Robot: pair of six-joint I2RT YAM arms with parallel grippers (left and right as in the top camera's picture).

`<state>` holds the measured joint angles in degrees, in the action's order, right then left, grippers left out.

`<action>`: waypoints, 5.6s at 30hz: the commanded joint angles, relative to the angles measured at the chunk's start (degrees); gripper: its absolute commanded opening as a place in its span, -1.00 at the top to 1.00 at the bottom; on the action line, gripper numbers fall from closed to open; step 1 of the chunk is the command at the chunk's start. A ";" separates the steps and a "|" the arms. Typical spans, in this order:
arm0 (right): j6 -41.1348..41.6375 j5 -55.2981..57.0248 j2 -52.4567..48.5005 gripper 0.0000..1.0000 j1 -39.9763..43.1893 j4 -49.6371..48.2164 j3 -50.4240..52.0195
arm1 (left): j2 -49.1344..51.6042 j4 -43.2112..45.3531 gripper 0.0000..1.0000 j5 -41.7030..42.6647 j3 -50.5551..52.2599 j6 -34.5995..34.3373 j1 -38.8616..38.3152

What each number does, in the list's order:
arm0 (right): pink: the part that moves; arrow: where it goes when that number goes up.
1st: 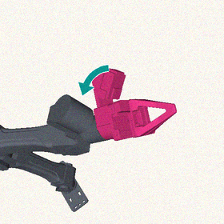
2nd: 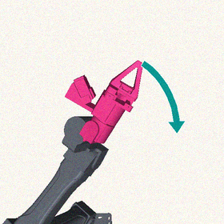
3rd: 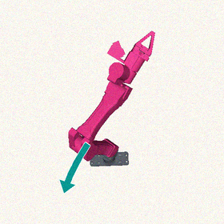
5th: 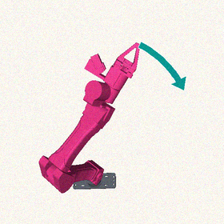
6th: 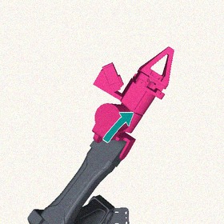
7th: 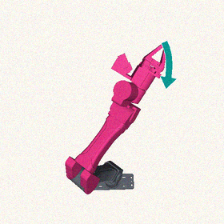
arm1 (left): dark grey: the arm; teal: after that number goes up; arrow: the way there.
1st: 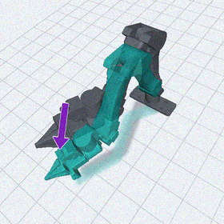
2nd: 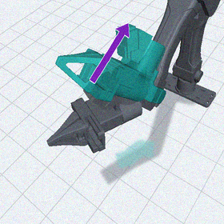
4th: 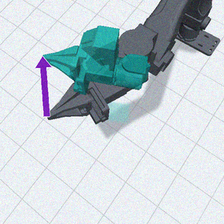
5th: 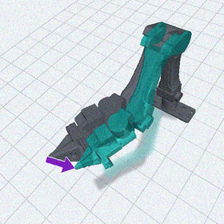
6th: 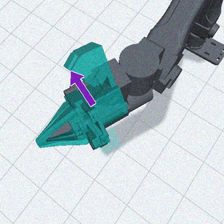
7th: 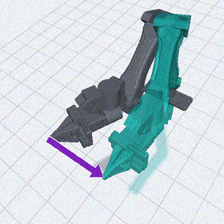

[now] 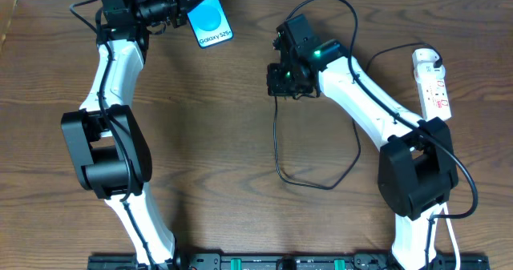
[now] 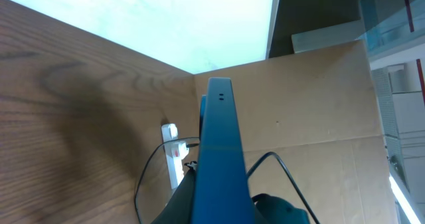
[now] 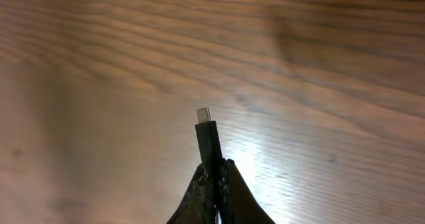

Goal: Plug charger to phone and switch on socket

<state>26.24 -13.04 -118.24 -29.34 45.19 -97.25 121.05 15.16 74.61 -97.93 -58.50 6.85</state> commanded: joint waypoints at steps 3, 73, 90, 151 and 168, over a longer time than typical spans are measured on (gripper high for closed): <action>-1.38 5.20 -1.09 0.98 -0.39 -0.44 4.48 | -1.53 0.37 0.86 0.33 -0.11 -0.31 0.15; -7.15 -44.76 5.55 0.98 7.61 -25.31 10.64 | -1.55 2.03 0.85 1.60 -0.11 -3.72 -1.11; 4.02 -54.99 6.29 0.98 4.33 -39.69 10.64 | -1.53 14.56 0.86 2.71 -0.11 -12.13 -2.05; 21.99 -47.45 6.25 0.98 5.03 -52.04 10.64 | -1.53 14.53 0.86 4.20 -0.11 -12.11 -4.83; 24.13 -46.82 6.25 0.98 5.40 -52.09 10.67 | -1.53 14.56 0.85 3.32 -0.11 -13.03 -4.79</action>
<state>49.21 -61.91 -112.12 -24.60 -6.66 -86.39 121.05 28.99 76.34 -97.82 -70.61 2.79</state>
